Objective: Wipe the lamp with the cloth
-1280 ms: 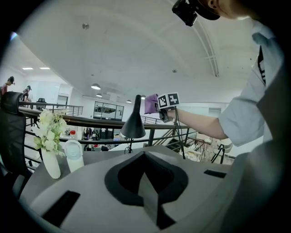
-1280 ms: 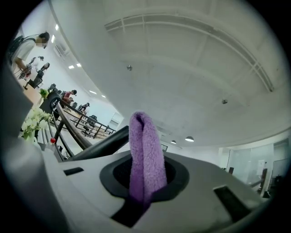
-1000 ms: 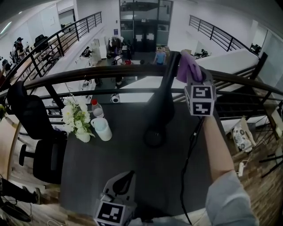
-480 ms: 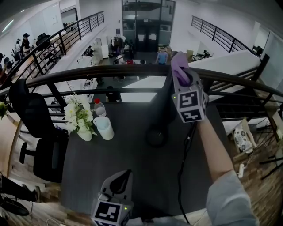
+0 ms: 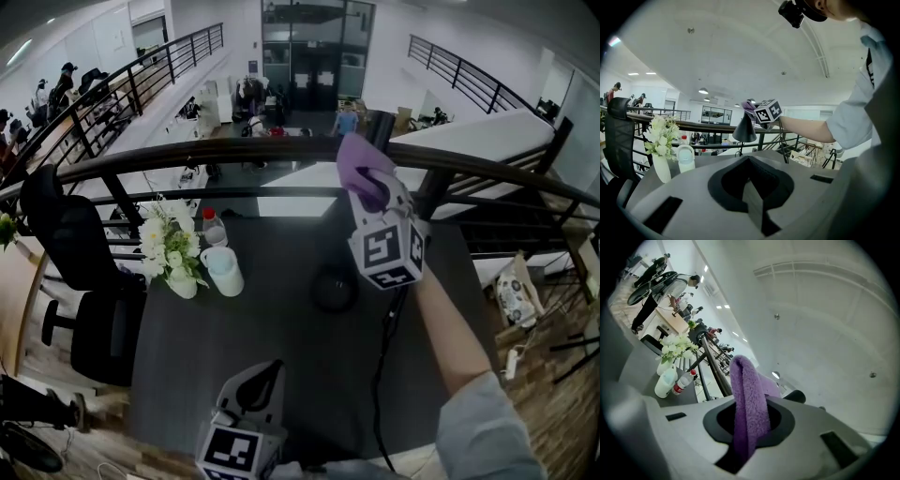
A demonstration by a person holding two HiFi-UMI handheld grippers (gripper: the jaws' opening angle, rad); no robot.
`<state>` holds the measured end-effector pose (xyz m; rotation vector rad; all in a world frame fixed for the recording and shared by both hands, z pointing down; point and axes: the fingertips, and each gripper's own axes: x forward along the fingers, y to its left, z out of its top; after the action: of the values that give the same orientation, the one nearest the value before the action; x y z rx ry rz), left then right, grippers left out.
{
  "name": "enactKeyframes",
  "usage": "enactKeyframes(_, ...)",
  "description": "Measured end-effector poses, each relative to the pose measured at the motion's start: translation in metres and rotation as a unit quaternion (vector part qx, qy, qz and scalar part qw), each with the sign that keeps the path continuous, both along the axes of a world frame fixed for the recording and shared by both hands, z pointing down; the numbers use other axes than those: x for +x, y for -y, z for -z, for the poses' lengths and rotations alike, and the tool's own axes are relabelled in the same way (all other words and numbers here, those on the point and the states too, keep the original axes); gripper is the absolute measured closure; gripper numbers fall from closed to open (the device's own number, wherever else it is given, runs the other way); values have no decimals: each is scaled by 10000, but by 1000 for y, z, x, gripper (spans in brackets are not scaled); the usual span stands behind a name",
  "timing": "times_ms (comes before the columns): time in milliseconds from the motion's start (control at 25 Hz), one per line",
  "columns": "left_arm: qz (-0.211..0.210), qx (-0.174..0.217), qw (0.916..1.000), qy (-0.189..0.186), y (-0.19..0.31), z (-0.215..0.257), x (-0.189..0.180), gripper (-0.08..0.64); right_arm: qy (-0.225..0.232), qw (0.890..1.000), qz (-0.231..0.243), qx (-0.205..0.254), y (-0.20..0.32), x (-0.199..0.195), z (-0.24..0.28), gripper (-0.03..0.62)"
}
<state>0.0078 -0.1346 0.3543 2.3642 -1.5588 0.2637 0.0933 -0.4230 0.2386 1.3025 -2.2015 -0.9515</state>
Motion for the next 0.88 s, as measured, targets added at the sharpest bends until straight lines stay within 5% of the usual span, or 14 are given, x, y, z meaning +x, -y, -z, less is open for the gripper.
enactKeyframes(400, 24, 11, 10000, 1, -1, 1, -3, 560, -335, 9990, 265, -161, -22, -17, -34, 540)
enactKeyframes(880, 29, 12, 10000, -20, -5, 1, -3, 560, -163, 9989, -292, 330, 15, 13, 24, 540)
